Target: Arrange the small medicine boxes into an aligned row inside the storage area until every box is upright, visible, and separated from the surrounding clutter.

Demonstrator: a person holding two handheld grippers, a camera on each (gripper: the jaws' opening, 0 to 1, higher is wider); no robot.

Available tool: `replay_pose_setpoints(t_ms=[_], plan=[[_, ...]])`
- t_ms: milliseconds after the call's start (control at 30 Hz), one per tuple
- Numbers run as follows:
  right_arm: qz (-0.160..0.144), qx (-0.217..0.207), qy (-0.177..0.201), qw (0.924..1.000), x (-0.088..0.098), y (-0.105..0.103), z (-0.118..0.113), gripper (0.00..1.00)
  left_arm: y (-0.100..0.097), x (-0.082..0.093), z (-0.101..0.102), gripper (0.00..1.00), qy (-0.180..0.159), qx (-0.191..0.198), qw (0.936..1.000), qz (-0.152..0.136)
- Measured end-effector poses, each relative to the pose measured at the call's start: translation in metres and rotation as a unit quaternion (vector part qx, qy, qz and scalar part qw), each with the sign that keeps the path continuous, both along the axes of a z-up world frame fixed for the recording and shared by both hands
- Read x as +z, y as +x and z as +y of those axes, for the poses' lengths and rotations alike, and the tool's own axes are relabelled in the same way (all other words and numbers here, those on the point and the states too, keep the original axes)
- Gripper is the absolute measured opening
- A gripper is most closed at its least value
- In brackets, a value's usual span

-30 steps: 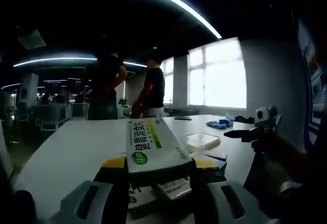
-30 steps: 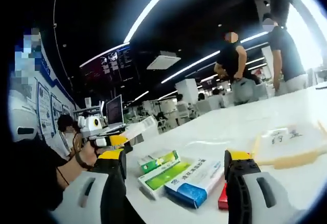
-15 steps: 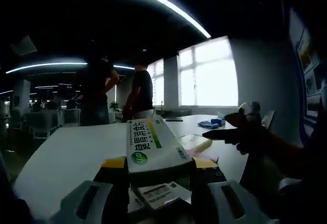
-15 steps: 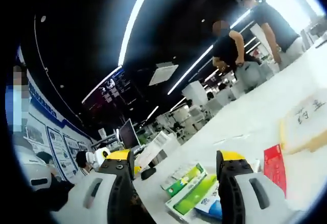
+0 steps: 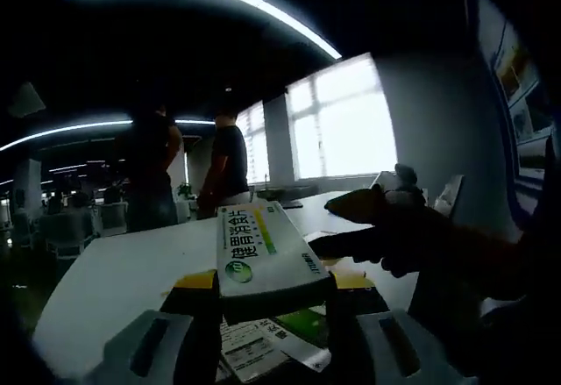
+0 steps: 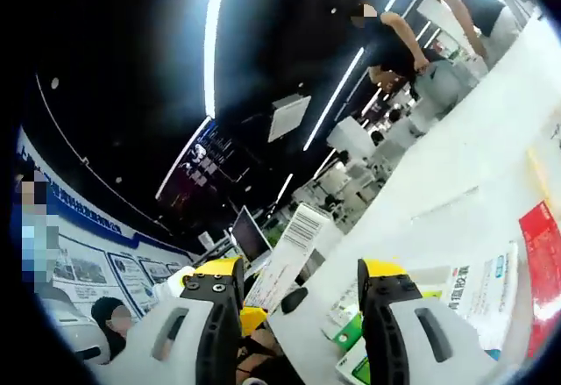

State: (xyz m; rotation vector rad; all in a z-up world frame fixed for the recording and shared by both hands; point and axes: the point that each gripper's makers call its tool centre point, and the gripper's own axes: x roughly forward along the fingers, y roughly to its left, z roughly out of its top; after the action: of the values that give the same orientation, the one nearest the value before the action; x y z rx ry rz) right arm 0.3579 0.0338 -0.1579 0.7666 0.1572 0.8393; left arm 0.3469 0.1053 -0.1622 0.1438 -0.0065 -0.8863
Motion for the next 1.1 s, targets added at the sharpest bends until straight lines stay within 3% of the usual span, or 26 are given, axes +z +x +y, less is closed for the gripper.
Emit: replay_pose_setpoints(t_ms=[100,167,267,600,800,1100], plan=[[0.007,0.002,0.003,1.0000,-0.001,0.005,0.004,0.51,0.001,-0.003,-0.002,0.45,0.018,0.004,0.9998,-0.008],[0.029,0.008,0.015,0.9994,-0.005,0.007,0.009,0.48,0.001,-0.003,-0.002,0.45,0.017,0.004,0.9998,-0.009],[0.038,0.013,0.019,0.9990,-0.009,0.010,0.013,0.44,-0.001,-0.001,-0.004,0.45,0.014,0.002,0.9999,-0.009],[0.039,0.048,0.053,0.9967,-0.001,0.002,0.023,0.24,-0.005,-0.003,-0.010,0.45,0.015,-0.004,0.9998,-0.014],[0.058,0.053,0.080,0.9937,0.002,-0.002,0.022,0.23,-0.004,-0.006,-0.015,0.45,0.014,-0.008,0.9998,-0.010],[0.068,0.056,0.083,0.9927,0.004,-0.006,0.027,0.21,-0.004,-0.013,-0.019,0.46,0.022,-0.012,0.9997,-0.006]])
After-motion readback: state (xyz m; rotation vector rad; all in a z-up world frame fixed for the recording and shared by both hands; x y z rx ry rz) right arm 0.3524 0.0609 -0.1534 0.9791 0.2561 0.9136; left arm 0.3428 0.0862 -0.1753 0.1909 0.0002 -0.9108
